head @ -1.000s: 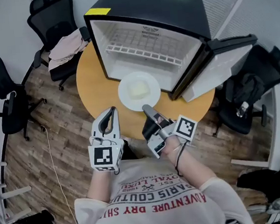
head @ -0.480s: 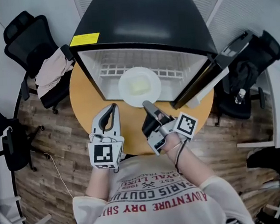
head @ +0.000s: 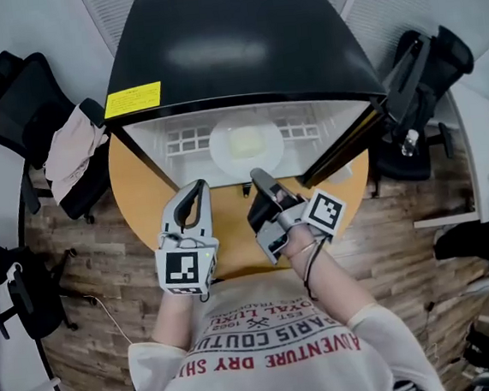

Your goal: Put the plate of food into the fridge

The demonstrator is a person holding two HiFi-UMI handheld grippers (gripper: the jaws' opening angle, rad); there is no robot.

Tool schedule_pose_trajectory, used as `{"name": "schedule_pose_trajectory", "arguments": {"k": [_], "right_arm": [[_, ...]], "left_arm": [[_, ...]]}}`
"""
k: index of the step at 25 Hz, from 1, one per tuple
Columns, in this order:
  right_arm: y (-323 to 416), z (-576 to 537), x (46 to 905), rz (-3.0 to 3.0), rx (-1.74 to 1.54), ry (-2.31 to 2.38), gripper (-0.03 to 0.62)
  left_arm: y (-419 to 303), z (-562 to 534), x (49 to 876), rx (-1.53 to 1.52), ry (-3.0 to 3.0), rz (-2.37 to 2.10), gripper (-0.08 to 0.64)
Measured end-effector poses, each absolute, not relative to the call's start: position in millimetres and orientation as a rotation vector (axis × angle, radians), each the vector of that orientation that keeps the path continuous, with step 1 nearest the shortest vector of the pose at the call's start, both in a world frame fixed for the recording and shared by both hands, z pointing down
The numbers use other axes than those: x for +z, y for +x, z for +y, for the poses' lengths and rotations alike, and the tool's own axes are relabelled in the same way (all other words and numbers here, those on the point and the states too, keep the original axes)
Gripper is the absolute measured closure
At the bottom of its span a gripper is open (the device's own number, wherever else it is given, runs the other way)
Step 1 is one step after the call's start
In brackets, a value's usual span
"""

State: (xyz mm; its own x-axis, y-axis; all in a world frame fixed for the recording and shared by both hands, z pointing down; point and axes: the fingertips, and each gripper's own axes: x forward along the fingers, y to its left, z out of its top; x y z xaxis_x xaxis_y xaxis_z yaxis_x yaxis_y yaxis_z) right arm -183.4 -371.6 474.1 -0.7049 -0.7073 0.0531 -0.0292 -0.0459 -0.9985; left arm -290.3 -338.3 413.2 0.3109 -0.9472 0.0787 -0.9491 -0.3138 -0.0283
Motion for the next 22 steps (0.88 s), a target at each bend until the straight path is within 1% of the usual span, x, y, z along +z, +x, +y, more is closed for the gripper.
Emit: {"name": "schedule_pose_trajectory", "arguments": {"k": [14,22], "right_arm": [[-192,-399,485,1.667,-1.755,-0.901,0.552],[-195,-415,486,1.651,-1.730,-0.914,0.541]], "left_arm": [[-305,-367,426,0.122,2.567,-1.733,0.532],[-310,-377,431,0.117,2.549,-1.724,0.531]]}}
